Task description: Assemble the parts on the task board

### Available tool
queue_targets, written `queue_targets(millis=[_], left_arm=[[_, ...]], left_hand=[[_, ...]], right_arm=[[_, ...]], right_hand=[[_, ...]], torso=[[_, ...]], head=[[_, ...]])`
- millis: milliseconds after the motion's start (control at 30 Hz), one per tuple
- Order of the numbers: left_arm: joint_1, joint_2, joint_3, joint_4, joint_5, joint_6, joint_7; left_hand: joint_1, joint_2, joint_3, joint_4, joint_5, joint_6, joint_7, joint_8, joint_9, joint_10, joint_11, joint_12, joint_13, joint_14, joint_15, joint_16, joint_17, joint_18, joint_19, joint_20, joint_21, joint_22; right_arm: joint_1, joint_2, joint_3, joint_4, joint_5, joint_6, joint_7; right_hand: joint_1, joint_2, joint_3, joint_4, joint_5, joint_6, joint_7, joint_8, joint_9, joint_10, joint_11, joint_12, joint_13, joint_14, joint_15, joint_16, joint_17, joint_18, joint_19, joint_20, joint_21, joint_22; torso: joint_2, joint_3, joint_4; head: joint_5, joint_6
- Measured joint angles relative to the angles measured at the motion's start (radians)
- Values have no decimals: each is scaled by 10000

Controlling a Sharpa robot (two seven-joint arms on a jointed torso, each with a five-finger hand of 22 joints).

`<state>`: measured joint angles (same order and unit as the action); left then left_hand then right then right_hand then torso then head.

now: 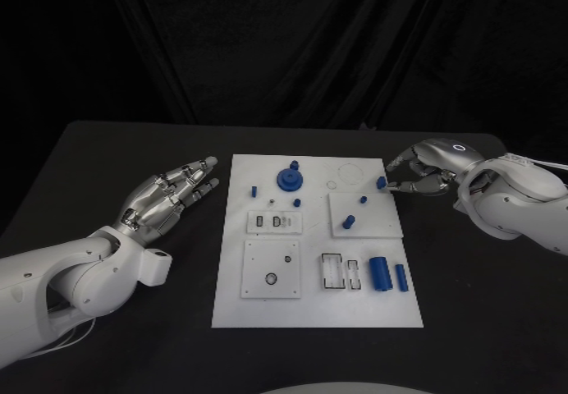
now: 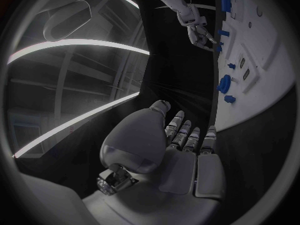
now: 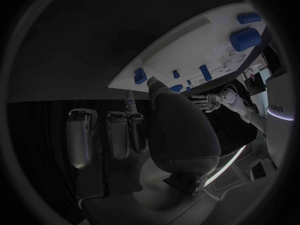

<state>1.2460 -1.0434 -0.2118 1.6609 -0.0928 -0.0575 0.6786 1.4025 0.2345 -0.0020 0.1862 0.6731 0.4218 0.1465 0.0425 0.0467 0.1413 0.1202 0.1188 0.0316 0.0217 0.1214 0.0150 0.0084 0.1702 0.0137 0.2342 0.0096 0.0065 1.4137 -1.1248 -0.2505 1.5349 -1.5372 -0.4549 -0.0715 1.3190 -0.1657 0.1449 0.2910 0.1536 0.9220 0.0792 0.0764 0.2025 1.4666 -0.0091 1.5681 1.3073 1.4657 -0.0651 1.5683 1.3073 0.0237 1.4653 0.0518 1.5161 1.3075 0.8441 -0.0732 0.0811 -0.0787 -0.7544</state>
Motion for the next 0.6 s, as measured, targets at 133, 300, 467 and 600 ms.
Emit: queue_targets(millis=[133,300,467,600], left_arm=[[0,16,-1,-7,0,25,0],[0,20,-1,-12,0,55,0],[0,20,-1,-21,0,75,0],[0,20,-1,-25,0,93,0]], left_hand=[[0,0,83,0,0,0,0,0,0,39,39,0,0,0,0,0,0,0,0,0,0,0],[0,0,83,0,0,0,0,0,-1,39,39,0,0,0,0,0,-1,0,-1,0,0,0],[0,0,110,27,0,35,36,0,5,39,40,47,0,1,75,0,-1,0,-37,38,0,0],[0,0,137,0,0,35,36,0,8,74,74,47,9,2,74,0,-2,-2,-2,72,0,1]], right_arm=[[-8,26,0,-31,-1,0,12],[-27,65,0,-86,-2,4,16],[-39,127,0,-112,-3,10,19],[-59,179,1,-153,-4,16,19]], right_hand=[[0,0,0,0,86,34,34,0,-20,0,0,0,3,0,0,0,0,0,0,0,-37,0],[40,40,0,0,201,34,34,0,-35,0,0,0,8,0,0,0,0,1,0,0,-37,-1],[105,106,0,0,269,34,34,0,-56,0,0,0,7,0,0,0,0,1,0,0,-37,-1],[236,82,4,-4,442,34,34,0,-80,0,0,0,7,0,0,0,0,1,0,0,-36,-1]], torso=[[0,8,-6],[1,14,-12],[0,15,-12],[0,14,-12]], head=[[22,8],[16,19],[12,60],[21,82]])
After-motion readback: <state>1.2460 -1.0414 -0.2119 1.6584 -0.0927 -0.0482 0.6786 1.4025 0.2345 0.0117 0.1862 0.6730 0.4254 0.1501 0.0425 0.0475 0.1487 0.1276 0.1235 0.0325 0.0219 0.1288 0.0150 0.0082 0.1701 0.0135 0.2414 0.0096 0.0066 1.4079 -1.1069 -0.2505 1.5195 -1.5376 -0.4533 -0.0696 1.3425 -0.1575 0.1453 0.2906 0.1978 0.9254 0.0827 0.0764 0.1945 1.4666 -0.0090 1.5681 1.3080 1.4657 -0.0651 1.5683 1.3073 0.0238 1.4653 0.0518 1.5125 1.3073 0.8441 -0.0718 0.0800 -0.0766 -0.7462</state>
